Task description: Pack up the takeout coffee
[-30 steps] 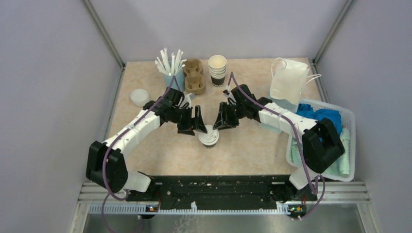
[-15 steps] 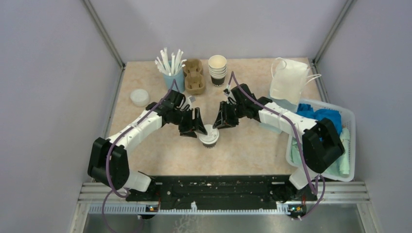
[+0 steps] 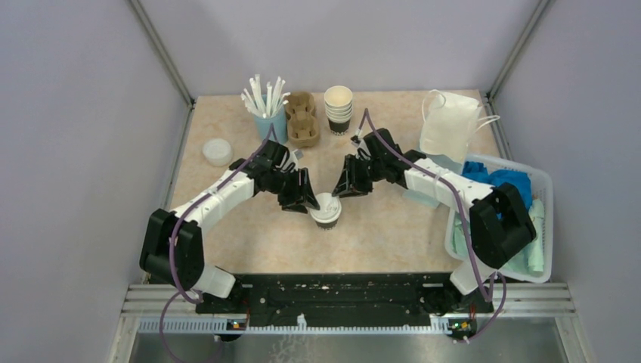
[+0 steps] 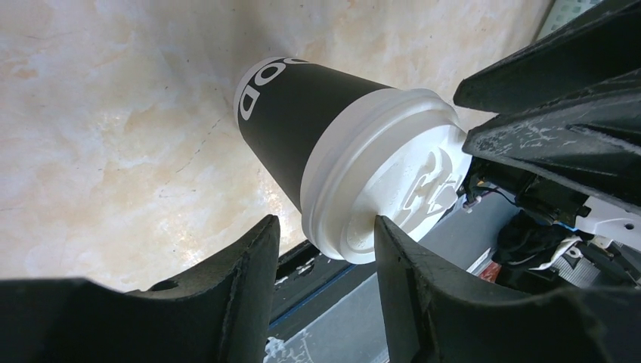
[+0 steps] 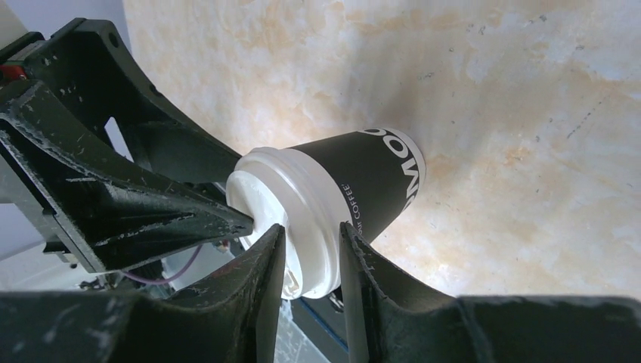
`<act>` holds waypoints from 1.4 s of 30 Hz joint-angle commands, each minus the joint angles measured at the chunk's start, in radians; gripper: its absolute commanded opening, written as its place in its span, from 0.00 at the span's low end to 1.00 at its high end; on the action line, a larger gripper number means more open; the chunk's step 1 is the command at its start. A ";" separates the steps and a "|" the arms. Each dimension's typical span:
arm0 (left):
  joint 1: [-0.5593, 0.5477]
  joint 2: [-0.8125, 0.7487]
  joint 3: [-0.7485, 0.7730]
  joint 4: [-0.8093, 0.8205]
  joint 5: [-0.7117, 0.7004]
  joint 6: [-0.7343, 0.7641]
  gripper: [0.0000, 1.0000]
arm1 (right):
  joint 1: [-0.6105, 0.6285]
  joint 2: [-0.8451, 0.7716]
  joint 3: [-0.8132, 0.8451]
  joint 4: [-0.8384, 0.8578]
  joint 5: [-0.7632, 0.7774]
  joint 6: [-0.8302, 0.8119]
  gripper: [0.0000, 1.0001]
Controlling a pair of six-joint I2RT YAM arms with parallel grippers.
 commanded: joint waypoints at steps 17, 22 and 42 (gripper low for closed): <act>0.005 -0.004 -0.026 0.052 -0.001 -0.011 0.53 | -0.088 -0.173 -0.188 0.061 -0.188 -0.030 0.42; 0.005 -0.007 -0.032 0.057 0.007 -0.017 0.52 | -0.082 -0.141 -0.186 0.104 -0.206 -0.010 0.34; 0.005 -0.008 -0.048 0.068 0.010 -0.030 0.48 | -0.059 -0.093 -0.129 0.089 -0.181 -0.029 0.31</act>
